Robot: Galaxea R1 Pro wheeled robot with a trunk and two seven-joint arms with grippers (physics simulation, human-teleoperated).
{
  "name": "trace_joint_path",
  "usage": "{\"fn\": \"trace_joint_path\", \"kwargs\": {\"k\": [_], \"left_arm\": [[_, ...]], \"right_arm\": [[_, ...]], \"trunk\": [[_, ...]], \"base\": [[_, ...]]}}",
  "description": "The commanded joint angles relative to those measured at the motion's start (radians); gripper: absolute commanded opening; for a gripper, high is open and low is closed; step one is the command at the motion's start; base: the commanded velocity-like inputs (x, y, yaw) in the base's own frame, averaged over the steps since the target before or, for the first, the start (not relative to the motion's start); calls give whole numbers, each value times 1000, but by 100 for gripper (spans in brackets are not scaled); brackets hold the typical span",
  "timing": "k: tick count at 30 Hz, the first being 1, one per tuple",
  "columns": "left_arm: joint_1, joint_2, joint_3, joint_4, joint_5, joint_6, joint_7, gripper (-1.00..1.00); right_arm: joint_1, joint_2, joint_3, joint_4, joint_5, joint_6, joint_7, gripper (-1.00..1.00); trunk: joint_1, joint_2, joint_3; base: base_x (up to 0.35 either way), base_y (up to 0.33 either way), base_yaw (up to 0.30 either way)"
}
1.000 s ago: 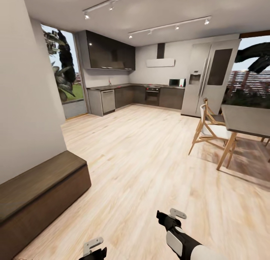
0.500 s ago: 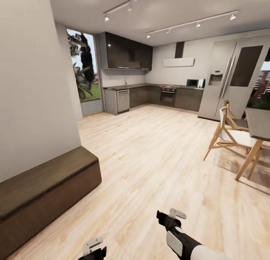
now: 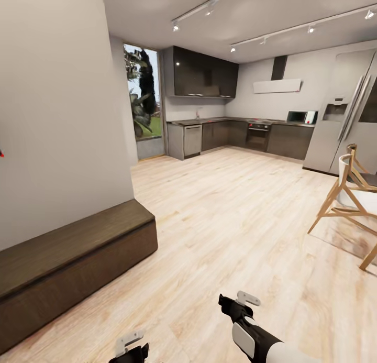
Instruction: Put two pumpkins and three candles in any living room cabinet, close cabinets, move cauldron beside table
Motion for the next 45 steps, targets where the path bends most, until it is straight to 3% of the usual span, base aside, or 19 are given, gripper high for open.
{"fn": "trace_joint_path", "kwargs": {"k": [1,16,45], "left_arm": [[-1,1,-8,-1,8,-3,8,100],[-1,1,-9,-1,9,-3,8,100],[-1,1,-8,-1,10,-3,7,100]], "right_arm": [[-1,0,9,0,-8,-4,-5,100],[-1,0,9,0,9,-4,-5,100],[-1,1,9,0,12,-4,-5,100]], "trunk": [[0,0,-1],[0,0,-1],[0,0,-1]], "base": [[0,-3,276],[-43,-30,276],[-38,-127,276]]}}
